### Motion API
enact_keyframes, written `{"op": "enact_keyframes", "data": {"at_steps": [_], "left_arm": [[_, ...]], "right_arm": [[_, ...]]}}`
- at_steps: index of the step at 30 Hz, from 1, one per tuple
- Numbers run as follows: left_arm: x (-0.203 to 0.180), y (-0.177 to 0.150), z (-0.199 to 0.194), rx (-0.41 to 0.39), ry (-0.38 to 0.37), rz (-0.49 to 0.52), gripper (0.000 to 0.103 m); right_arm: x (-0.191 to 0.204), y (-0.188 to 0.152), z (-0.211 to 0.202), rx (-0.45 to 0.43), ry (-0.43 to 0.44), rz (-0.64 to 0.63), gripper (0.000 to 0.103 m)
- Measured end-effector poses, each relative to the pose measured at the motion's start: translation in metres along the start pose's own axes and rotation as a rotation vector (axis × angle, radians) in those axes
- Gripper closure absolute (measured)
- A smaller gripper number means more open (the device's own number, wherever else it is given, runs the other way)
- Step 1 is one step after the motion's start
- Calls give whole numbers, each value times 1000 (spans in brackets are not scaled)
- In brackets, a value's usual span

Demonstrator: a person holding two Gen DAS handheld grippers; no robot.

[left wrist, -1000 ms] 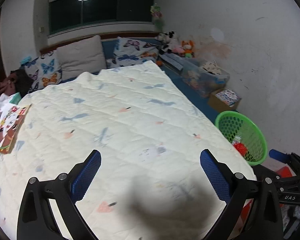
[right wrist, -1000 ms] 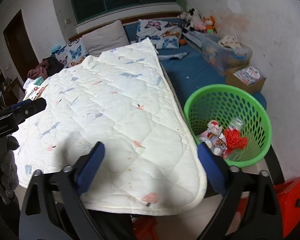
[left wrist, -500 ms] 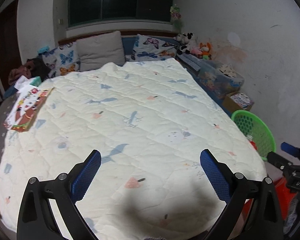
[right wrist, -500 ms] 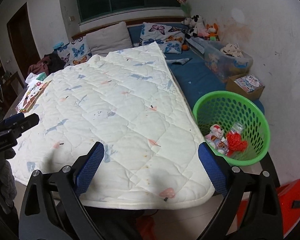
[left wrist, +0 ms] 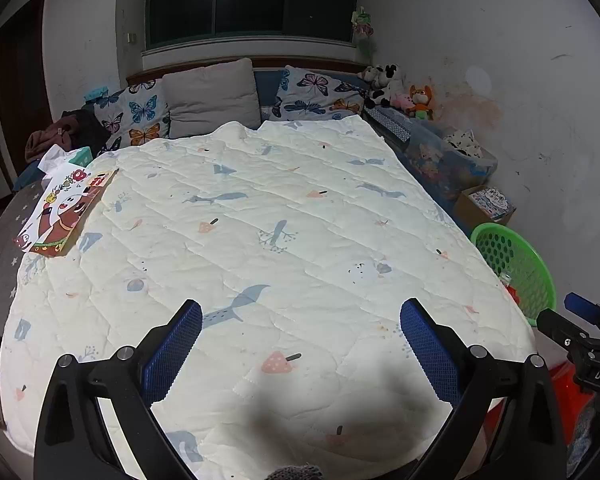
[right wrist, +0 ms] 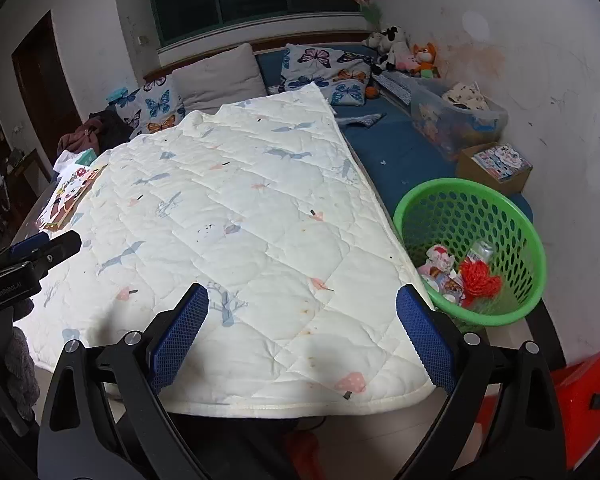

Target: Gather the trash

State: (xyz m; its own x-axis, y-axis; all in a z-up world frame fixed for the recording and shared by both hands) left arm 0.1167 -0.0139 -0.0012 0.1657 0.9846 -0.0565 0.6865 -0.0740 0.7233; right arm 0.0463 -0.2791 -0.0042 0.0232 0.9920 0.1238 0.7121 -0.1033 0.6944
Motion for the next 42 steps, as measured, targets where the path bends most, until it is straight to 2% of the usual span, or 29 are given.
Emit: {"op": "enact_keyframes", "data": {"at_steps": [15, 29, 42], "left_arm": [[-1, 1, 2, 2, 49, -1, 7], [-17, 1, 3, 4, 23, 1, 7], [-32, 5, 5, -2, -1, 42, 7]], "right_arm": [[-4, 5, 5, 1, 7, 4, 7], [1, 6, 9, 10, 0, -13, 7], [-13, 4, 6, 9, -24, 17, 7]]}}
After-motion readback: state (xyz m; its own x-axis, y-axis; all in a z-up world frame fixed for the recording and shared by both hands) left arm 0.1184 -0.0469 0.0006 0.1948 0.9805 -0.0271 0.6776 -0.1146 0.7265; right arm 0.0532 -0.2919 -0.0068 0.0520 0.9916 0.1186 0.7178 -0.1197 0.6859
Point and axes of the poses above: each gripper's, at about its wrist camera, not at the fingertips, and z roughly the way its jaws point, x to its left, y to its top, the point moved 3 cm from there along z, roughly the way its jaws point, and after that the axes turned 1 degree about y, right-handed, at the moved point
